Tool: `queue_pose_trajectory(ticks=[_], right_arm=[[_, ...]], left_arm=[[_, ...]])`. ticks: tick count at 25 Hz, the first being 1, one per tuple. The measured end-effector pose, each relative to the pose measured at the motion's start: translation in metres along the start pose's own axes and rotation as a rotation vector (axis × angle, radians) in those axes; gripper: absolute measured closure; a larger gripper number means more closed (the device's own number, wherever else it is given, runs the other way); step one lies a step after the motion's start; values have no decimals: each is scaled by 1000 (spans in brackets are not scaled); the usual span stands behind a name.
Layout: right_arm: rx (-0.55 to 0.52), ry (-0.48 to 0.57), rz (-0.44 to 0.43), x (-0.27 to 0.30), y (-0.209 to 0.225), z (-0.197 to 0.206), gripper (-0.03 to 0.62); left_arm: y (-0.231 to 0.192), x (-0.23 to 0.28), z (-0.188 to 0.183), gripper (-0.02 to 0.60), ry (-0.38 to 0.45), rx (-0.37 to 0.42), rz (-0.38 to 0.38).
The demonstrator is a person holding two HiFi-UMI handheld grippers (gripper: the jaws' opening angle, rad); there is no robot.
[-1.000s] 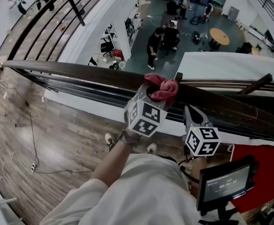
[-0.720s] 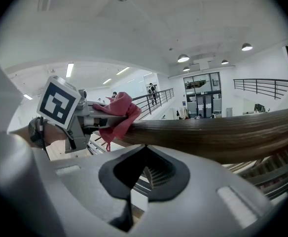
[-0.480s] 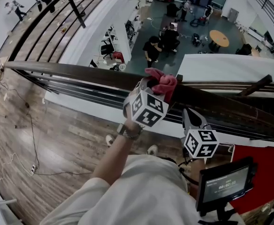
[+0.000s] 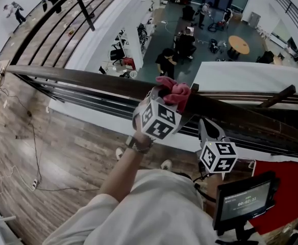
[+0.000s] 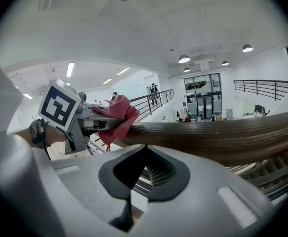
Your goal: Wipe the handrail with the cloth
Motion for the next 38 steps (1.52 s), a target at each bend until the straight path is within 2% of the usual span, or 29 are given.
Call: queue_pose_trajectory(ticks=[12,22,29,38], right_arm=[[-7,5,-4,8,-13,-11,591],[-11,7,-19,21,-41,-17,591],[-9,10,-13,17,-36,-32,591],[-22,10,-13,50,-86,-21,591]], left_arm=[[-17,-6,3,451,-11,-8,1],[-40,-16,13,451,-31,-22,15],[-40,-15,0,451,-45,-17,30],[-77,-36,42,451,-45,-32,41]])
Point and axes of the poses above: the fingertips, and each gripper's own axes: x forward along the fingers, y to its right, z out of its underside, the point moved 4 cm from there along -x, backward along the fingers, and after that the axes turned 2 degrees about y, right-handed, at the moved point
